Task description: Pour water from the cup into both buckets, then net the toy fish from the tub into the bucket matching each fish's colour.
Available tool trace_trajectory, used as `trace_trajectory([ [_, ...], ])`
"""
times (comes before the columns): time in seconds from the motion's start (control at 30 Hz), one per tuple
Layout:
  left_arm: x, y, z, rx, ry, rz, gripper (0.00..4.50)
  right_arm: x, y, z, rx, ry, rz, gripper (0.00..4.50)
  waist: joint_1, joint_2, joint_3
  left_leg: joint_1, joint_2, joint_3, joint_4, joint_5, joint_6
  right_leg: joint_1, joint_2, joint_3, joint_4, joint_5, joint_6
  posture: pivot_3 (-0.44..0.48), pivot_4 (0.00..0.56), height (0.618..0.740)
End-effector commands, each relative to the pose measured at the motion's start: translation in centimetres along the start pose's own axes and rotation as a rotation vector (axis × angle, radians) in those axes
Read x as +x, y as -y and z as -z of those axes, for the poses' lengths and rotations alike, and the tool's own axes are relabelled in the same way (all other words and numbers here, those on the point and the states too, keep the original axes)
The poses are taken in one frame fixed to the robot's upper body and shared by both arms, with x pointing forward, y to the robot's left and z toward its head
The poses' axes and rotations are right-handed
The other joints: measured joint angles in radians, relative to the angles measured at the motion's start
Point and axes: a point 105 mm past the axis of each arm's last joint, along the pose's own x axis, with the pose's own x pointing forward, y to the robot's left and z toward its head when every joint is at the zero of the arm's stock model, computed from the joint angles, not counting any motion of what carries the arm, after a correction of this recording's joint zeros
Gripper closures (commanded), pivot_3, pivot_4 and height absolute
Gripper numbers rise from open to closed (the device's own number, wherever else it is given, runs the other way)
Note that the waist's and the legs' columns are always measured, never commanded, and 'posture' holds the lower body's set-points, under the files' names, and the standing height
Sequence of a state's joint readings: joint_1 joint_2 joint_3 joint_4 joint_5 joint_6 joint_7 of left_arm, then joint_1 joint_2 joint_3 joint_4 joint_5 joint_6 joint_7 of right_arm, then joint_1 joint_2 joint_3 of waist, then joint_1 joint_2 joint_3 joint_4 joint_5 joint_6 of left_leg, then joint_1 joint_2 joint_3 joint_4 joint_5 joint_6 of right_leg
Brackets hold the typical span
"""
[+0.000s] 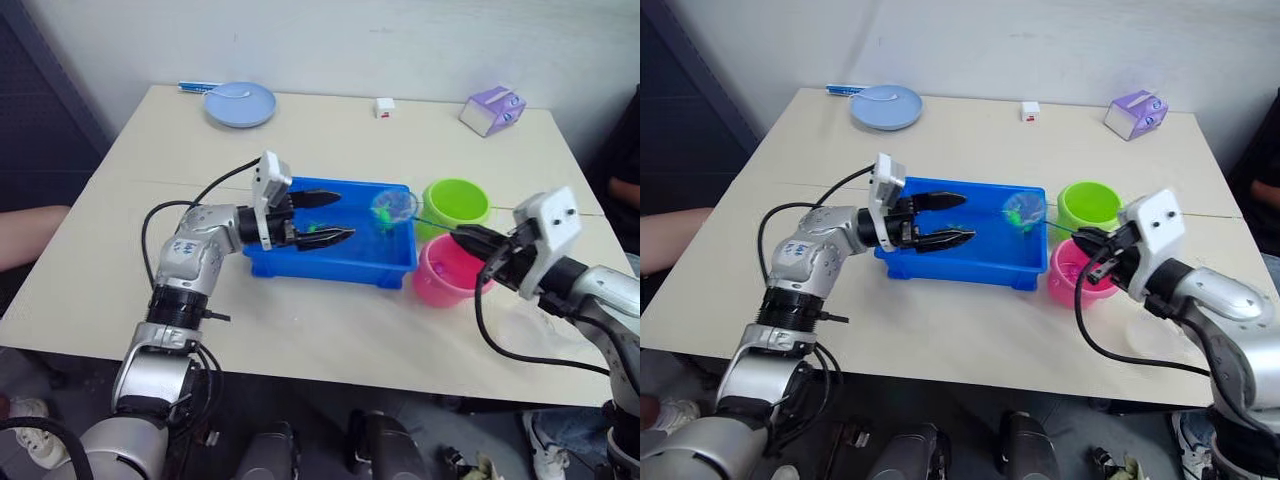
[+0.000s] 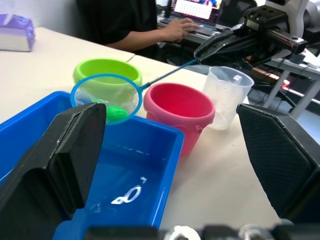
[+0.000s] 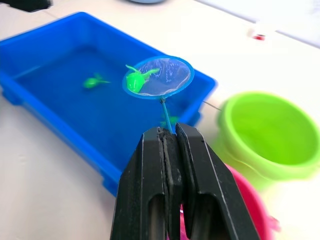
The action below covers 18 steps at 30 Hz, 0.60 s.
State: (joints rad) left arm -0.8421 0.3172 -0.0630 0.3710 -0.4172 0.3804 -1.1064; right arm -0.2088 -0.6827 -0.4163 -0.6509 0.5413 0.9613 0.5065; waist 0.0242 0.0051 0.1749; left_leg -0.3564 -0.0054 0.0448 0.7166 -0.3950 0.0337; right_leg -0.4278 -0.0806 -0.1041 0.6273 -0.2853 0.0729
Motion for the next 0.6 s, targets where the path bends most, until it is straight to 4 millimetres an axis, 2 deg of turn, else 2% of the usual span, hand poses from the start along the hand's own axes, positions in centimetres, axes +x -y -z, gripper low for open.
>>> trace_trajectory([
  [0.03, 0.7, 0.2, -0.8, 0.05, 0.004, 0.043, 0.0, -1.6, 1.8, -1.7, -0.101, 0.039, 0.158, 3.73, -0.002, 0.0, 0.0, 0.0, 0.0, 0.001, 0.0, 0.0, 0.0, 0.0, 0.0, 0.001, 0.0, 0.0, 0.0, 0.0, 0.15, 0.74],
  [0.17, 1.1, 0.1, -0.9, 0.055, 0.01, 0.051, 0.0, -2.3, 3.5, -2.0, -0.234, 0.003, 0.272, 3.73, -0.003, 0.0, 0.0, 0.001, 0.0, 0.002, 0.0, 0.0, 0.0, 0.0, 0.0, 0.002, 0.001, 0.0, 0.0, 0.0, 0.15, 0.74],
  [0.3, 1.0, 0.3, -0.7, 0.059, 0.02, 0.034, 0.0, -1.3, 5.0, -2.2, -0.583, -0.076, 0.337, 3.73, -0.002, 0.0, 0.0, 0.001, 0.0, 0.002, -0.001, 0.0, 0.0, 0.0, 0.0, 0.002, 0.0, 0.0, 0.0, 0.0, 0.15, 0.74],
  [0.4, 0.6, 0.2, -0.5, 0.062, 0.019, 0.01, 0.0, 0.5, 4.0, 0.1, -1.041, -0.21, 0.235, 3.73, -0.003, 0.0, 0.0, 0.001, 0.0, 0.003, -0.001, 0.0, 0.0, 0.0, 0.0, 0.003, 0.0, 0.0, 0.0, 0.0, 0.15, 0.74],
  [0.43, 0.4, 0.1, -0.5, 0.063, 0.021, 0.0, 0.0, 0.8, 3.6, 0.7, -1.143, -0.227, 0.196, 3.73, -0.003, 0.0, 0.0, 0.001, 0.0, 0.003, -0.001, 0.0, 0.0, 0.0, 0.0, 0.003, 0.0, 0.0, 0.0, 0.0, 0.15, 0.74],
  [0.53, -0.2, 0.0, -0.8, 0.066, 0.027, -0.024, 0.0, 1.5, 3.2, 0.7, -1.341, -0.21, 0.16, 3.73, -0.004, 0.0, 0.0, 0.001, 0.001, 0.004, -0.001, 0.0, 0.0, -0.001, -0.001, 0.003, 0.0, 0.0, 0.0, 0.0, 0.15, 0.74],
  [0.6, -0.6, 0.0, -0.9, 0.07, 0.025, -0.033, 0.0, 1.5, 4.0, 0.1, -1.423, -0.217, 0.175, 3.73, -0.004, 0.0, 0.0, 0.001, 0.002, 0.004, -0.001, 0.0, 0.0, -0.001, -0.001, 0.003, 0.0, 0.0, 0.0, 0.0, 0.15, 0.74],
])
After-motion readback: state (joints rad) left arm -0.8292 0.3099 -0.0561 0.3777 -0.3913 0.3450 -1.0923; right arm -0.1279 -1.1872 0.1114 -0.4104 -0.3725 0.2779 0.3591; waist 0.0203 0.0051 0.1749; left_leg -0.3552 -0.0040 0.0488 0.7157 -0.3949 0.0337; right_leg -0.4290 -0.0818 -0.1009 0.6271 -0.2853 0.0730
